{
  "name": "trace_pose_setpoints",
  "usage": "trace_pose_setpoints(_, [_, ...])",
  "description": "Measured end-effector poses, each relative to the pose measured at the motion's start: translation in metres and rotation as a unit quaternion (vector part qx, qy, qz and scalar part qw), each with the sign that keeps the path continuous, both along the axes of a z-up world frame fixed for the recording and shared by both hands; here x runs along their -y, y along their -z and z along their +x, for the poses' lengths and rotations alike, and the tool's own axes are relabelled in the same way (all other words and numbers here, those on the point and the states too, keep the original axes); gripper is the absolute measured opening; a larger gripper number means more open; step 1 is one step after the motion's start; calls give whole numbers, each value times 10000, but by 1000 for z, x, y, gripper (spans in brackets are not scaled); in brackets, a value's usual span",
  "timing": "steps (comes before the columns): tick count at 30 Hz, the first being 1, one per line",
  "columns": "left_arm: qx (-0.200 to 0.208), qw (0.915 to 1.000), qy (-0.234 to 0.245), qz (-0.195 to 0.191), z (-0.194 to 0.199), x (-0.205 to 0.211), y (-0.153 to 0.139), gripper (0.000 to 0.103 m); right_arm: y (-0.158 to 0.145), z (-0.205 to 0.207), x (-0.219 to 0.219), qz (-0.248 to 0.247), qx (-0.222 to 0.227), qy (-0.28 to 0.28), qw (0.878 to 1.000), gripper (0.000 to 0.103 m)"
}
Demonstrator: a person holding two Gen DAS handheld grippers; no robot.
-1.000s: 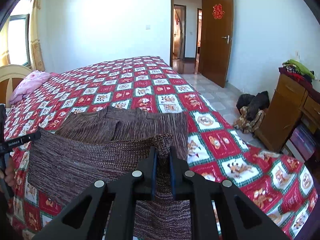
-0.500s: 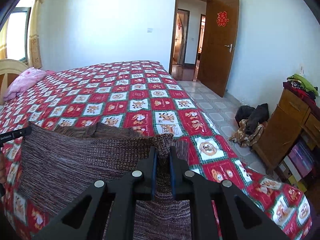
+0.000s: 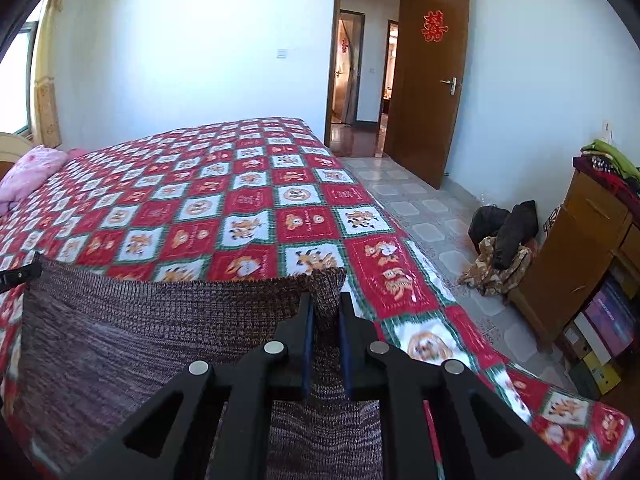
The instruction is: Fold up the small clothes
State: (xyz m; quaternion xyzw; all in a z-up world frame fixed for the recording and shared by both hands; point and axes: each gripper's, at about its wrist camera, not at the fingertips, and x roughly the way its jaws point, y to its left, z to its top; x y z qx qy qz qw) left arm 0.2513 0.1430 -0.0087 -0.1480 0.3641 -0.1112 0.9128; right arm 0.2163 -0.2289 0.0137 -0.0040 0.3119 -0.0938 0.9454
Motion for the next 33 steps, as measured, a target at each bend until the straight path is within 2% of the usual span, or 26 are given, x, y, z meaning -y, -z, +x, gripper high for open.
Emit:
trace_pose_setpoints(4, [-145,9997,-141,122,23,7,20,9,29,27,6,14,-152,86,9998,11])
trace_pose_setpoints(8, [-474,9974,-162,522,36,19,52,9,73,47,13,110,-614,208,9978,11])
trace_pose_setpoints(11, [-480,9971,-158,561,35,20,54,10,74,49,16,125,-660,229,9975,11])
trace_pose_setpoints(14, [-561,9964,-212,599,36,19,58,16,79,51,11,-36,-747,248,9969,11])
trace_pose_setpoints(17, [-563,9967,-212,537,36,18,59,16,84,56,10,-71,-872,244,9959,14])
trace_pose_setpoints(18, [-574,9967,-217,526,35,17,60,17,86,58,12,-40,-928,247,9954,17])
trace_pose_setpoints(21, [-604,9966,-257,506,38,17,61,21,85,58,18,39,-933,430,9947,36])
trace_pose_setpoints(23, [-612,9969,-277,410,38,14,61,23,74,46,31,471,-643,532,9954,40])
trace_pose_setpoints(25, [-678,9967,-232,386,33,10,56,25,49,15,40,661,-37,989,9929,40])
trace_pose_setpoints(26, [-667,9966,-186,446,27,9,50,29,30,-9,44,747,373,1216,9891,40])
trace_pose_setpoints(27, [-621,9967,-159,494,23,9,46,33,19,-25,44,763,505,1296,9873,40])
trace_pose_setpoints(29, [-450,9966,-189,657,4,9,33,52,4,-51,40,784,382,1257,9882,40])
trace_pose_setpoints(31, [-361,9964,-84,766,-17,14,24,61,4,-69,30,978,-26,904,9911,39])
trace_pose_setpoints(32, [-346,9958,57,844,-29,20,21,61,7,-76,23,1022,-238,704,9920,37])
trace_pose_setpoints(33, [-345,9949,157,932,-37,24,20,61,11,-83,15,1030,-439,491,9925,31])
